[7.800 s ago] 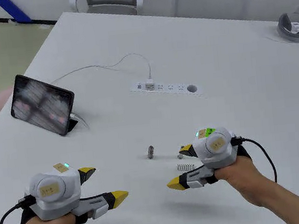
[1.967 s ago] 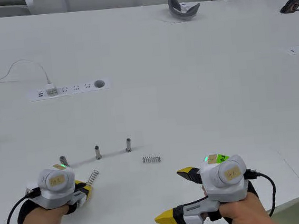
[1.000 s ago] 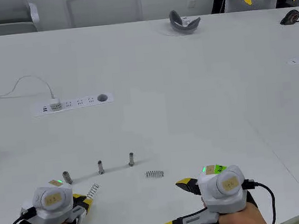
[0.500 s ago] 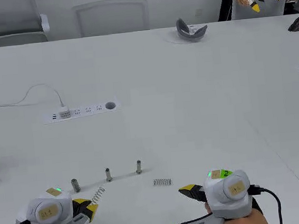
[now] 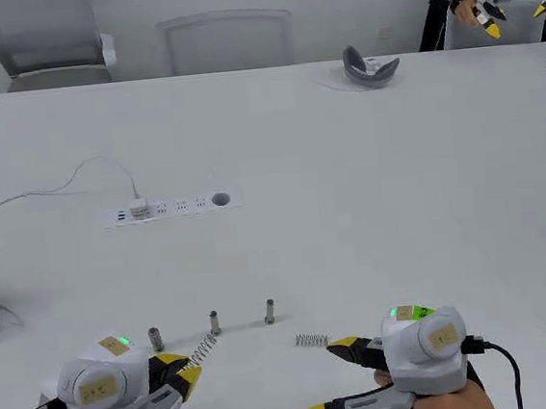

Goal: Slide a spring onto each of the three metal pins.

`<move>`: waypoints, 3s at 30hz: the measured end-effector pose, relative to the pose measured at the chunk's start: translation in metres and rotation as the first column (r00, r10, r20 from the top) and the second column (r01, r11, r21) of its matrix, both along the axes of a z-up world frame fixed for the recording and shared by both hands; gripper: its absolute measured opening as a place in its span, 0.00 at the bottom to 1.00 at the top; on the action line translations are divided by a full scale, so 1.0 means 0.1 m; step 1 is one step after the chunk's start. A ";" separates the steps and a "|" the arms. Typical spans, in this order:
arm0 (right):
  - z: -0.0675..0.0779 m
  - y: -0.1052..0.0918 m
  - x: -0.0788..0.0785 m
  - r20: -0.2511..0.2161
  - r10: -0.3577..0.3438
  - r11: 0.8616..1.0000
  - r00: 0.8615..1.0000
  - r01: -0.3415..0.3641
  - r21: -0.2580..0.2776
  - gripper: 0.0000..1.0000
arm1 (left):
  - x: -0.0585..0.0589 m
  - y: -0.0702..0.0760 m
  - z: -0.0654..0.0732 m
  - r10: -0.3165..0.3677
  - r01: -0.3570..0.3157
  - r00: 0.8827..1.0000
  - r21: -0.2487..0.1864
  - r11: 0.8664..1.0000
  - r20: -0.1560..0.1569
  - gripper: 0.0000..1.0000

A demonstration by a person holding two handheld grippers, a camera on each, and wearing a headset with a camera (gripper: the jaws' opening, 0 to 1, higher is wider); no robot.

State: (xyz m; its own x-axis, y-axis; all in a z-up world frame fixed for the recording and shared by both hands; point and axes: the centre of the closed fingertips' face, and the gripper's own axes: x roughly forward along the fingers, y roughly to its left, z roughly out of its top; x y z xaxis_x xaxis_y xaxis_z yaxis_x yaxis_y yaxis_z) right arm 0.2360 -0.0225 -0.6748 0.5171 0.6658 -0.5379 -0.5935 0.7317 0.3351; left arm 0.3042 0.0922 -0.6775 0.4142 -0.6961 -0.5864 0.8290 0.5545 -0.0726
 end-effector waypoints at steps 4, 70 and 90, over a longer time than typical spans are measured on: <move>0.05 0.03 0.07 0.005 -0.001 1.000 1.000 0.001 0.022 0.77 | -0.06 -0.01 0.07 -0.012 0.012 1.000 -0.009 1.000 0.008 0.10; 0.49 0.88 0.39 0.017 0.326 0.920 0.945 -0.321 0.224 0.12 | -0.35 -0.29 0.24 -0.209 0.210 0.976 -0.009 0.978 0.058 0.09; 0.52 0.86 0.35 0.023 0.570 0.820 0.821 -0.567 -0.072 0.12 | -0.35 -0.42 0.26 -0.251 0.253 0.966 -0.037 0.967 0.059 0.09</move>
State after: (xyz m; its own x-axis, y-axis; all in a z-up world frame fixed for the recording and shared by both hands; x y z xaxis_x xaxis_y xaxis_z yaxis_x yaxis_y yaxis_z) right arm 0.2710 0.0640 -0.6228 0.0795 0.8161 -0.5724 -0.9227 0.2776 0.2677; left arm 0.2695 0.0502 -0.6519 0.2518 -0.8069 -0.5344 0.9450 0.3241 -0.0441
